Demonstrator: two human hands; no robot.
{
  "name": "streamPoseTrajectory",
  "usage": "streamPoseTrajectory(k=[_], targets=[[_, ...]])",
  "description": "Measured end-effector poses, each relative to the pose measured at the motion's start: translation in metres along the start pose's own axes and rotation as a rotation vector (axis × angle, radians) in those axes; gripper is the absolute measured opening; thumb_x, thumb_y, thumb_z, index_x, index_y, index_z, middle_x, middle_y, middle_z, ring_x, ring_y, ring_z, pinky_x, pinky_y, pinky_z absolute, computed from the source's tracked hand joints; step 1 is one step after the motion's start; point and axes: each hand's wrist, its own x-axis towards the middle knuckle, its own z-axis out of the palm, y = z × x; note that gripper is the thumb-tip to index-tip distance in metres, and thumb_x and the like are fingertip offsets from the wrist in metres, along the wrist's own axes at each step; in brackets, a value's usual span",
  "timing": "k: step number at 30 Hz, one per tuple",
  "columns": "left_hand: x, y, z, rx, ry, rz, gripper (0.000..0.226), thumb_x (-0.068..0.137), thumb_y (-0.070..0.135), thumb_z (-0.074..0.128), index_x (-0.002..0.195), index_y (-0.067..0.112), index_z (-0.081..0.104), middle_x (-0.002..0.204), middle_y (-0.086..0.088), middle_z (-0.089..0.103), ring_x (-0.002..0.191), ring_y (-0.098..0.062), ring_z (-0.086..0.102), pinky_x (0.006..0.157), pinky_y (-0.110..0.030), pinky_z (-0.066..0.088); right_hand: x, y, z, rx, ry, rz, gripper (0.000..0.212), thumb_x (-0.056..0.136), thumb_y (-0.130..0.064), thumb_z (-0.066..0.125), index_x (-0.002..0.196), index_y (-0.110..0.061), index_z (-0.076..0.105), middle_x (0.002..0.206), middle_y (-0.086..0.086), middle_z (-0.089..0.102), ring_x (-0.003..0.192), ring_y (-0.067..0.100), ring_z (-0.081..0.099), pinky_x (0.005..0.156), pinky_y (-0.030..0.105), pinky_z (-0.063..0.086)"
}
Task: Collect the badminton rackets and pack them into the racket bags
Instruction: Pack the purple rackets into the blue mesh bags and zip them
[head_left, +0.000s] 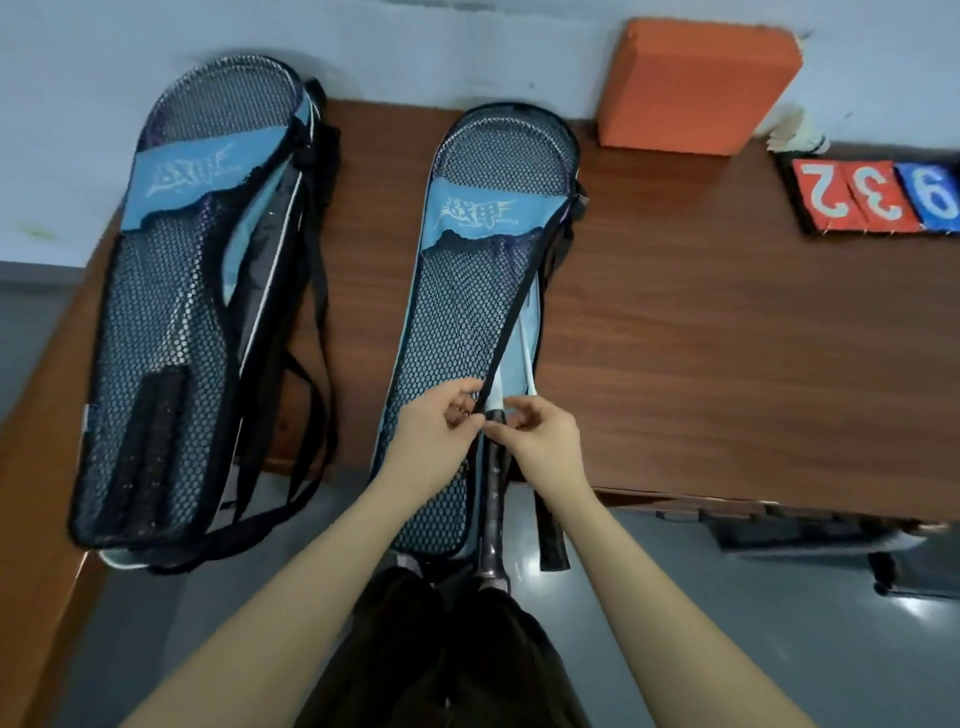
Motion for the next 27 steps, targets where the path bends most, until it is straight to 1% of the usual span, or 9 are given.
streamPoseTrajectory(k=[5,10,14,17,19,22,24,25,27], targets=[[-0.002,-0.008,-0.017,-0.015,0.053,-0.047,0.033,0.082,0.007,0.065,0.113,0.017,0.064,0.083,0.01,0.059,0.072,0.0,0.053,0.07,-0.002,0.041,0.012,0.0,0.011,-0.132,0.023,-0.025,0.034,0.078,-0.023,0.073,0.109,-0.013,0.065,0.087,-0.001,0.063,0.083,0.015,0.059,0.071,0.022,0.043],[-0.002,-0.021,-0.018,0.008,0.035,-0.058,0.031,0.082,0.006,0.066,0.112,0.014,0.063,0.079,0.009,0.057,0.07,0.0,0.052,0.068,-0.001,0.04,0.013,0.003,0.014,-0.453,-0.004,-0.214,0.035,0.087,-0.026,0.063,0.12,-0.016,0.059,0.107,0.001,0.054,0.106,0.018,0.046,0.074,0.029,0.041],[-0.002,-0.023,-0.015,0.038,-0.015,-0.027,0.032,0.085,0.01,0.063,0.116,0.018,0.058,0.078,0.007,0.055,0.068,-0.002,0.05,0.065,-0.005,0.04,-0.008,0.027,-0.002,-0.498,0.179,-0.14,0.038,0.085,-0.031,0.064,0.118,-0.012,0.057,0.111,0.005,0.057,0.104,0.024,0.051,0.084,0.039,0.047],[-0.005,-0.026,-0.014,0.107,-0.031,0.001,0.032,0.087,0.013,0.06,0.118,0.017,0.055,0.076,0.009,0.052,0.066,-0.002,0.049,0.065,-0.013,0.039,-0.023,0.041,-0.008,-0.507,0.16,0.041,0.033,0.084,-0.038,0.063,0.106,-0.015,0.057,0.102,0.002,0.059,0.092,0.024,0.058,0.074,0.042,0.051],[-0.004,-0.029,-0.014,0.166,-0.025,0.015,0.032,0.088,0.014,0.059,0.12,0.015,0.055,0.077,0.01,0.052,0.07,-0.004,0.05,0.07,-0.019,0.04,-0.024,0.042,-0.008,-0.465,0.109,0.114,0.03,0.081,-0.039,0.068,0.096,-0.014,0.059,0.092,0.002,0.061,0.084,0.022,0.059,0.069,0.04,0.052],[-0.003,-0.03,-0.013,0.224,-0.045,0.044,0.032,0.089,0.015,0.058,0.12,0.014,0.053,0.08,0.009,0.053,0.078,-0.01,0.053,0.076,-0.025,0.044,-0.02,0.031,-0.007,-0.205,0.099,0.145,0.027,0.073,-0.031,0.077,0.088,-0.012,0.065,0.078,0.0,0.064,0.071,0.013,0.059,0.061,0.02,0.046],[-0.001,-0.029,-0.016,0.22,-0.071,0.044,0.032,0.09,0.013,0.056,0.122,0.014,0.052,0.08,0.012,0.051,0.081,-0.01,0.053,0.077,-0.023,0.042,-0.021,0.023,0.001,-0.081,0.072,0.137,0.022,0.072,-0.023,0.079,0.087,-0.011,0.068,0.073,0.0,0.064,0.066,0.01,0.057,0.057,0.011,0.043],[0.0,-0.029,-0.017,0.197,-0.083,0.032,0.032,0.09,0.012,0.055,0.122,0.014,0.053,0.08,0.013,0.05,0.081,-0.01,0.053,0.078,-0.023,0.042,-0.021,0.021,0.007,-0.032,0.053,0.14,0.018,0.074,-0.017,0.077,0.088,-0.01,0.069,0.071,0.0,0.064,0.064,0.01,0.057,0.059,0.011,0.045],[0.002,-0.029,-0.022,0.089,-0.118,-0.009,0.029,0.089,0.008,0.055,0.118,0.011,0.057,0.079,0.01,0.052,0.079,-0.012,0.056,0.08,-0.027,0.048,-0.022,0.017,0.019,0.058,0.028,0.147,0.012,0.078,-0.002,0.069,0.089,-0.007,0.069,0.07,0.003,0.065,0.064,0.013,0.06,0.071,0.026,0.053]])
